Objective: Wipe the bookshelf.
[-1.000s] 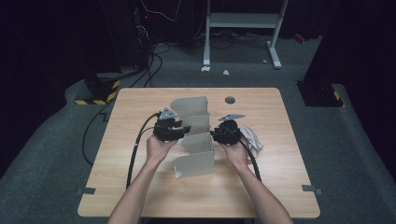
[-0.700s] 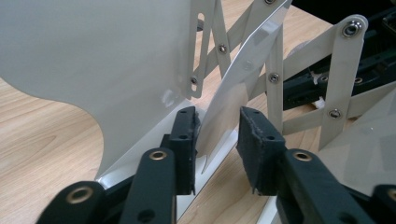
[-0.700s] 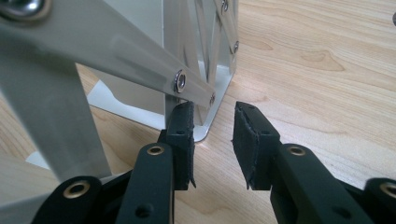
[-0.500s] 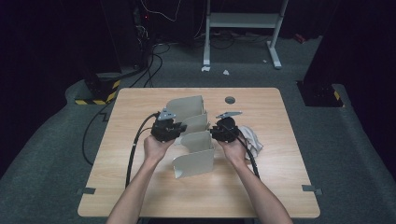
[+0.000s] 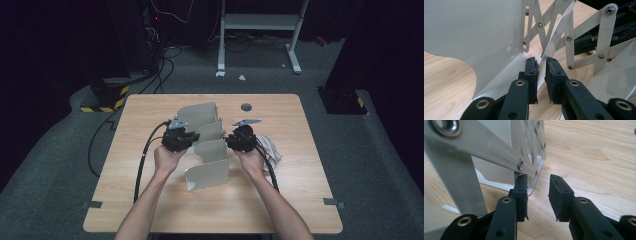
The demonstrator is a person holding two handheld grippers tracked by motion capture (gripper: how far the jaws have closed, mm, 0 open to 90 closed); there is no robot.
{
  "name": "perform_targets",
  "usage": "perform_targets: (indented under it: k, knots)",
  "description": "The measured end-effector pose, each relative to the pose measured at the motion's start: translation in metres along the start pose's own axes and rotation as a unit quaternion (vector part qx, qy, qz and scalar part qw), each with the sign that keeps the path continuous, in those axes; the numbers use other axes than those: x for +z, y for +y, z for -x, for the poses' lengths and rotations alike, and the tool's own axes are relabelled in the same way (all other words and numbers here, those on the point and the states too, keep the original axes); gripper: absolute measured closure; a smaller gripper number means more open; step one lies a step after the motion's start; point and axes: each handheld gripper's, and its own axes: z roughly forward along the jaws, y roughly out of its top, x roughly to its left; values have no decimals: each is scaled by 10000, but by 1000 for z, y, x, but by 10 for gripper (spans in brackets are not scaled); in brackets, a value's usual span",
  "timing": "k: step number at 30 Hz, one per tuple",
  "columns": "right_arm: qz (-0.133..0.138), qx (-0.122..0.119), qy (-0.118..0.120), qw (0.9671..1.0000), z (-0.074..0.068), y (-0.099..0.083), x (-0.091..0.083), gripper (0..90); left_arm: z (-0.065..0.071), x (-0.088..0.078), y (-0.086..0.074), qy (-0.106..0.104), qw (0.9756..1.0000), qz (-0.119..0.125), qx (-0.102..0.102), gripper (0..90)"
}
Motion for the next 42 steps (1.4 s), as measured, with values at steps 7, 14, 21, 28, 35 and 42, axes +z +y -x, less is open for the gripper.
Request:
perform_targets:
  k: [7,14,21,28,35,42]
  knots:
    - [57,23,10,10000,3,0,-4,652,1,1,0,-13,10000,30,17,813]
    - [66,14,3,10000,4,-2,-6,617,2,1,0,8,10000,47,-5,823]
    - [113,23,2,9999,6,-7,-8,606,3,2,0,49,10000,75,-15,828]
    - [104,61,-23,9999,11,-15,-11,598,4,4,0,114,9999,103,-48,841]
    - [170,96,-70,9998,16,-27,-22,593,5,6,1,180,9997,108,-91,851]
    - [237,115,-112,9996,20,-45,-34,588,7,9,3,286,9993,140,-192,862]
